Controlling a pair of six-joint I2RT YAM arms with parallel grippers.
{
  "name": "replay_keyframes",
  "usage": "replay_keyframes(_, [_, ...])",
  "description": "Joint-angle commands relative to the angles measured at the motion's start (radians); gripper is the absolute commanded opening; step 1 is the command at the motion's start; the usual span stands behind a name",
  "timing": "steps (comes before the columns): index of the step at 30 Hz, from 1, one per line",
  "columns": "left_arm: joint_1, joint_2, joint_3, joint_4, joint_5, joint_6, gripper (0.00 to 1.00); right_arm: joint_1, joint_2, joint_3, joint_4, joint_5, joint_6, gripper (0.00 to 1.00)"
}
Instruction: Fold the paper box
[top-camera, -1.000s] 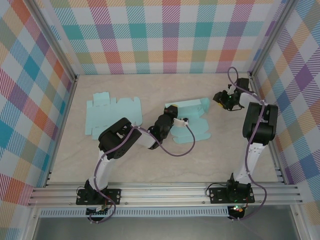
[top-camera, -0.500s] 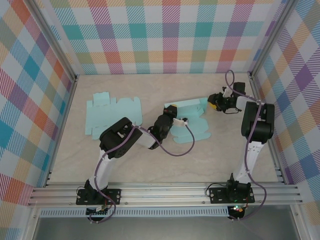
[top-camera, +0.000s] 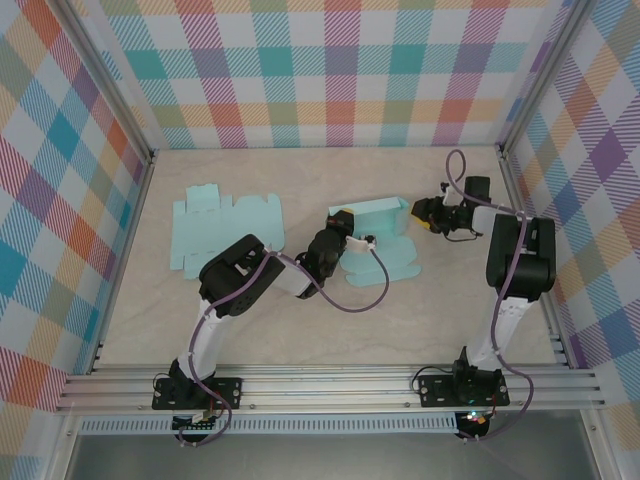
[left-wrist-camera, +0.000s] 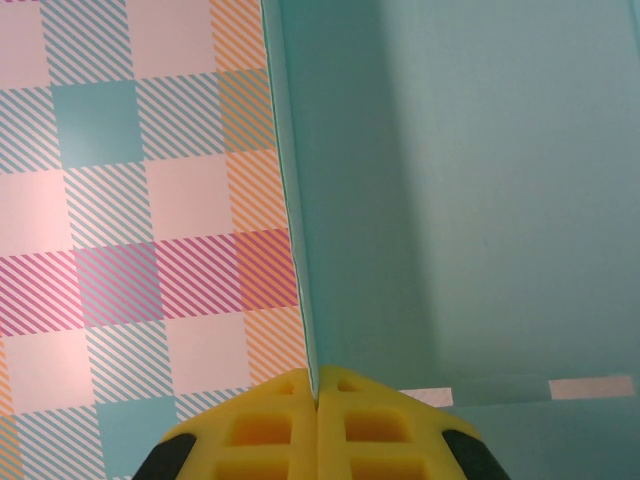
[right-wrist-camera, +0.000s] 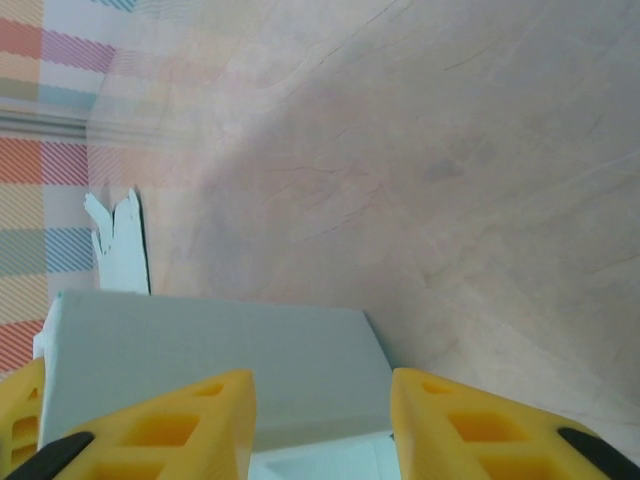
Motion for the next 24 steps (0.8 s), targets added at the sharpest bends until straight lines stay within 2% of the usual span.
replay_keyframes(1, [0.011,0.032,0.018,-0.027,0.011,0.016,0.0,0.026,-0.061,-0.033,0.02,-0.012,-0.068,0.42])
replay_keyframes(9, [0.013,0.035,0.022,-0.036,0.013,0.015,0.0,0.048,-0.102,-0.072,-0.016,0.05,-0.08,0.43])
replay_keyframes(24, [0.019,0.025,0.013,-0.052,0.015,0.007,0.0,0.083,-0.123,-0.072,-0.064,0.087,-0.116,0.41])
